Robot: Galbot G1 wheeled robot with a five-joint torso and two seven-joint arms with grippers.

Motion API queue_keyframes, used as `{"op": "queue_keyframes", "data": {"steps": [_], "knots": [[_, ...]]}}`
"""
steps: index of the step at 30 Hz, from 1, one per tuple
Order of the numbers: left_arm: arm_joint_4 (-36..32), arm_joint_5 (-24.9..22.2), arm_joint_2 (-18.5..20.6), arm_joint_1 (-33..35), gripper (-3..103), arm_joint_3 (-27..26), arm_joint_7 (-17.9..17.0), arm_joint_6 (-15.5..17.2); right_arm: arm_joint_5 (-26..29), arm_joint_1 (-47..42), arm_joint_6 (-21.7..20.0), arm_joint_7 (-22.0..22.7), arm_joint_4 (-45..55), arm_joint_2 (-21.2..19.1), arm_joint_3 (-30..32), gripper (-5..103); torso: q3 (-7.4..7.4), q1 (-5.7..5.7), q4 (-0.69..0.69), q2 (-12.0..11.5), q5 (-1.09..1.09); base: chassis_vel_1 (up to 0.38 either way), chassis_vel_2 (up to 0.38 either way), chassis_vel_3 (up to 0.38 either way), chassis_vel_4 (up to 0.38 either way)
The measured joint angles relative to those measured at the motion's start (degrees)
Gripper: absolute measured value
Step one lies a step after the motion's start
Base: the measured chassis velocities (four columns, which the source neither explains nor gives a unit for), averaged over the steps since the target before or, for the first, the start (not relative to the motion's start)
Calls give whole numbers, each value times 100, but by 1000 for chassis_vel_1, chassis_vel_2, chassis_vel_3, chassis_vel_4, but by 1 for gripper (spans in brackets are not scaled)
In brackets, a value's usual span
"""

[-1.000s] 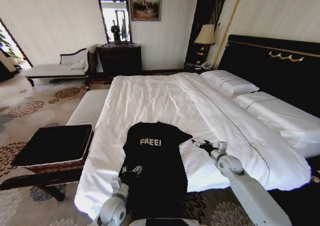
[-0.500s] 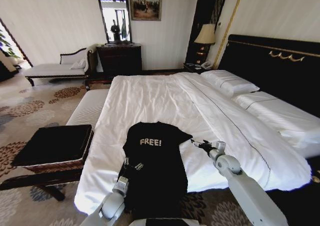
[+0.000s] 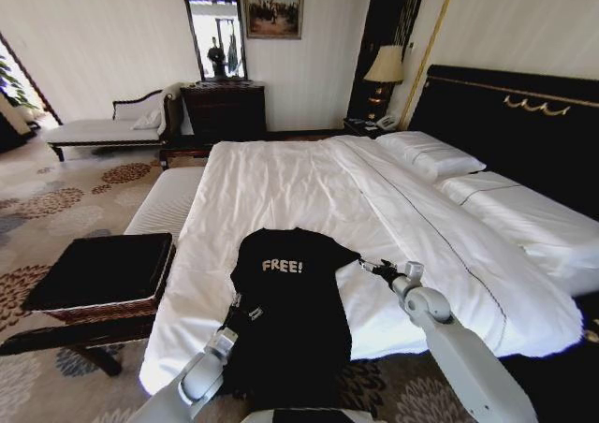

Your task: Fold the clothes on the bed and place them into the basket.

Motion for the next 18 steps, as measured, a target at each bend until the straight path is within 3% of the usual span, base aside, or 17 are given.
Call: {"op": "queue_keyframes", "data": {"steps": [7, 13, 17, 18], "knots": [[249, -3, -26, -254, 54, 95, -8, -7, 6, -56, 0, -1, 1, -4, 96, 100, 0, 0, -1, 0, 1, 0, 0, 0, 0], [373, 11, -177, -298, 28, 103, -79, -112, 13, -52, 1, -17, -15, 1, 116, 100, 0, 0, 0, 0, 1, 0, 0, 0, 0], [386, 1, -229, -302, 23, 92, -114, -169, 11, -40, 1, -21, -19, 14, 96, 100, 0, 0, -1, 0, 1, 0, 0, 0, 0], [387, -12, -238, -301, 12, 80, -123, -189, 6, -37, 1, -25, -20, 20, 82, 100, 0, 0, 0, 0, 1, 0, 0, 0, 0]]}}
